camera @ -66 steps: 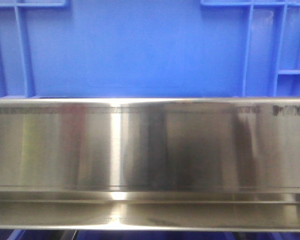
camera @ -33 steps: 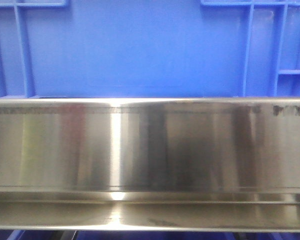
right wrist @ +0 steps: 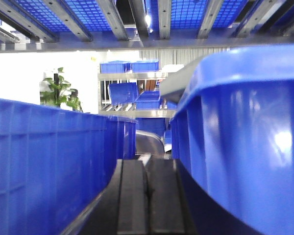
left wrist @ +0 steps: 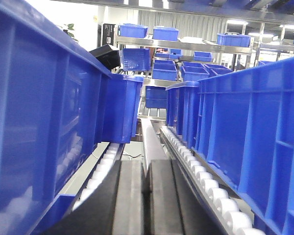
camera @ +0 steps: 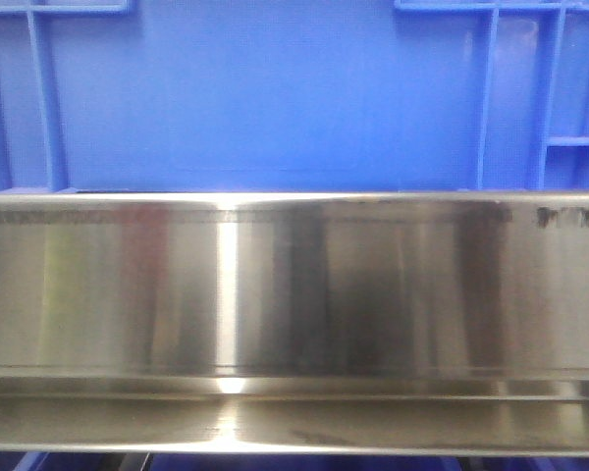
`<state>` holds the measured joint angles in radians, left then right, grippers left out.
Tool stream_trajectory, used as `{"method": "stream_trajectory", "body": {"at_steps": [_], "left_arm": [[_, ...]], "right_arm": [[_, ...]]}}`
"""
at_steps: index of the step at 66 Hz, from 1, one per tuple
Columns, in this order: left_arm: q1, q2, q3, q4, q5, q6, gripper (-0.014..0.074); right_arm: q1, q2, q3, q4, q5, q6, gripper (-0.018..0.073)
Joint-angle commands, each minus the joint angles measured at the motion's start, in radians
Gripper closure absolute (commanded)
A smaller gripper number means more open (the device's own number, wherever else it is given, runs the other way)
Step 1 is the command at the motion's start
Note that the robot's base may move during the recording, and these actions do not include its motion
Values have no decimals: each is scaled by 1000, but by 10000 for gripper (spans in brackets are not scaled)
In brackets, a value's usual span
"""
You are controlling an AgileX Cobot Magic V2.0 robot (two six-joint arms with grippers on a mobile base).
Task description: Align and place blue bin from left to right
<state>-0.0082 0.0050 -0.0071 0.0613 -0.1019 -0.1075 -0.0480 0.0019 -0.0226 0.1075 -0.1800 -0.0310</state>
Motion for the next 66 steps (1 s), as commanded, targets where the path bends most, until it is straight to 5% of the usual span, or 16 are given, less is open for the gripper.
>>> {"method": "stream_trajectory", "body": {"at_steps": [1, 16, 31, 40, 47, 58, 66], "left_arm": [[1, -5, -44, -4, -25, -1, 707], [1, -5, -236, -4, 60, -1, 707], [1, 33, -525, 5, 354, -1, 701], [1, 160, -708, 5, 482, -1, 575], [1, 280, -846, 1, 551, -1, 379], [-6, 456, -1000, -12, 656, -1, 108], [-88, 543, -1056, -12, 660, 33, -1]], "right_arm": [[14, -2, -89, 3, 92, 6, 627], [123, 9, -372, 3, 424, 6, 627], [222, 139, -613, 3, 522, 4, 627], [233, 266, -727, 8, 550, 4, 610], [233, 368, -817, 9, 577, 4, 422], [233, 518, -910, 11, 577, 4, 6], [233, 593, -943, 6, 559, -45, -9]]}}
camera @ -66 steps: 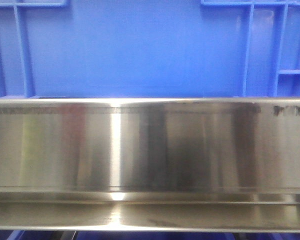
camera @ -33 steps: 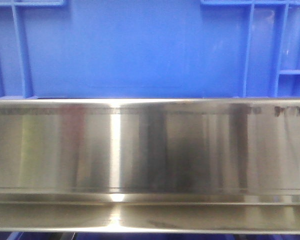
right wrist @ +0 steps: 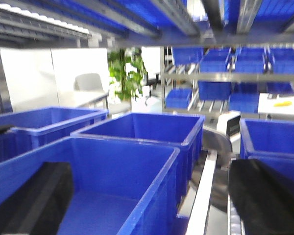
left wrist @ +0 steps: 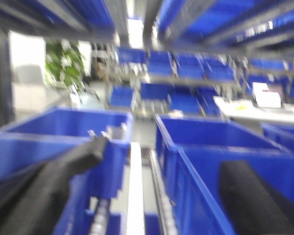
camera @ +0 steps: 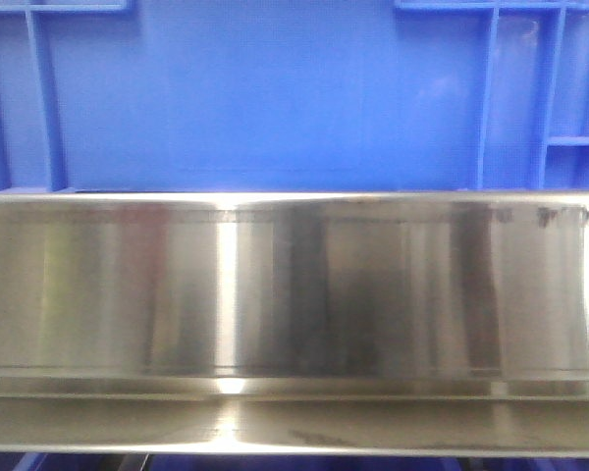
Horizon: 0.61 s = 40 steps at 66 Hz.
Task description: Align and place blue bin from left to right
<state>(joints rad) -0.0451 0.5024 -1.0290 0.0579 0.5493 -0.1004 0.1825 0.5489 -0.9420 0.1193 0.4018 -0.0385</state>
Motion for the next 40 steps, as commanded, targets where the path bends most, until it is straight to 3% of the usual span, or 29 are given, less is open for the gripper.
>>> {"method": "stream_trajectory", "body": {"at_steps": [1, 14, 23, 35, 40], "left_arm": [[-63, 55, -38, -8, 9, 31, -8], [-245, 213, -134, -8, 111, 46, -5], [-328, 363, -250, -8, 183, 46, -5], [-340, 573, -445, -8, 325, 42, -5], [-338, 657, -529, -8, 409, 15, -5]], "right_arm": [[3, 59, -28, -6, -28, -44, -9], [25, 193, -153, 27, 119, -46, -9], [48, 314, -277, 27, 236, -46, -9], [50, 519, -489, 22, 479, -41, -9], [50, 601, -594, -33, 592, 11, -9]]}}
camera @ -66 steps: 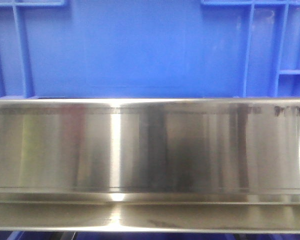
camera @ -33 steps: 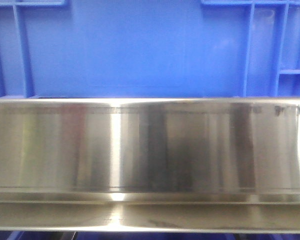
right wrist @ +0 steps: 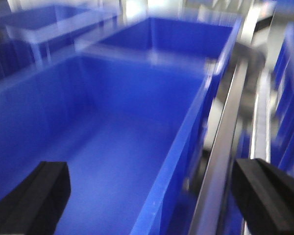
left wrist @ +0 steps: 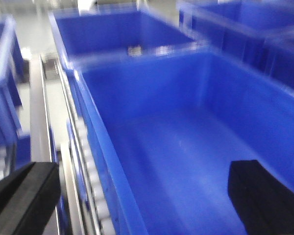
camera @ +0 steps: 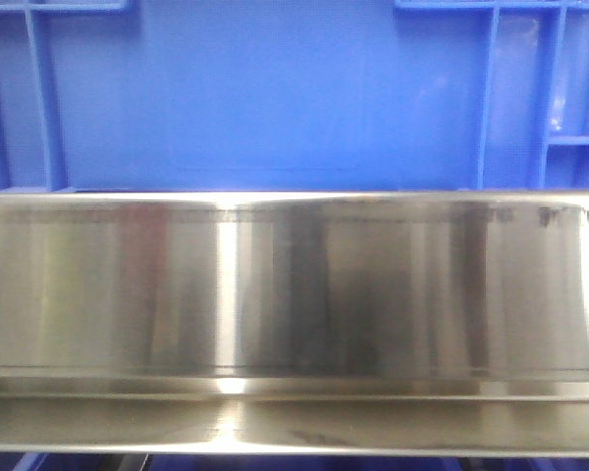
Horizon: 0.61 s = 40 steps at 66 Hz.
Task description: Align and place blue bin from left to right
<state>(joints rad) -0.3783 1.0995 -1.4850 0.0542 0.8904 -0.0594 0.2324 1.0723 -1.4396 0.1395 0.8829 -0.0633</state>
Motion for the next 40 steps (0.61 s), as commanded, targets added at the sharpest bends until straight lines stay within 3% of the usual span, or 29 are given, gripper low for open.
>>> {"method": "stream_trajectory", "body": {"at_steps": [1, 10, 21, 40], "left_arm": [[-5, 75, -88, -3, 82, -34, -5], [-5, 213, -224, 6, 207, -83, -5], [-5, 358, -328, 31, 331, -111, -5], [54, 512, -353, 55, 331, -130, -5]], "right_arm": [[1, 92, -114, -68, 128, 50, -9], [1, 223, -266, -183, 282, 175, -9], [1, 356, -411, -189, 338, 195, -9], [1, 504, -440, -139, 338, 201, -9]]}}
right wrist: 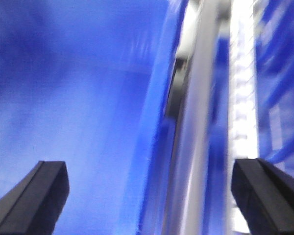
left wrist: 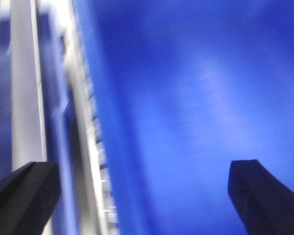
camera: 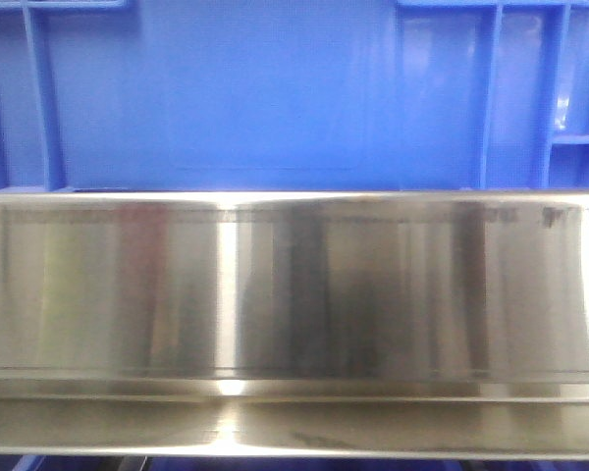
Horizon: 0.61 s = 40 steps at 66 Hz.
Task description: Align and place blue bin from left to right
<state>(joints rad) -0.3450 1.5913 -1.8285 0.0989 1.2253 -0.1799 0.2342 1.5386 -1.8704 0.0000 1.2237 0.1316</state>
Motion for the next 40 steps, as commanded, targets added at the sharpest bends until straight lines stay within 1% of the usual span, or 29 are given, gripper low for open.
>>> {"method": "stream_trajectory", "body": {"at_steps": [1, 15, 20, 25, 40], "left_arm": [[25, 24, -9, 10, -4, -9, -5], [64, 75, -9, 10, -4, -7, -5], [63, 93, -9, 10, -4, -3, -5], [61, 109, -10, -2, -4, 21, -5], [62, 126, -12, -5, -4, 21, -5]], "right_arm": [[-1, 45, -9, 0, -3, 6, -9], [-1, 139, -9, 0, -3, 28, -9], [-1, 165, -9, 0, -3, 33, -9], [-4, 188, -9, 0, -3, 33, -9], [-12, 234, -9, 33, -3, 34, -9]]}}
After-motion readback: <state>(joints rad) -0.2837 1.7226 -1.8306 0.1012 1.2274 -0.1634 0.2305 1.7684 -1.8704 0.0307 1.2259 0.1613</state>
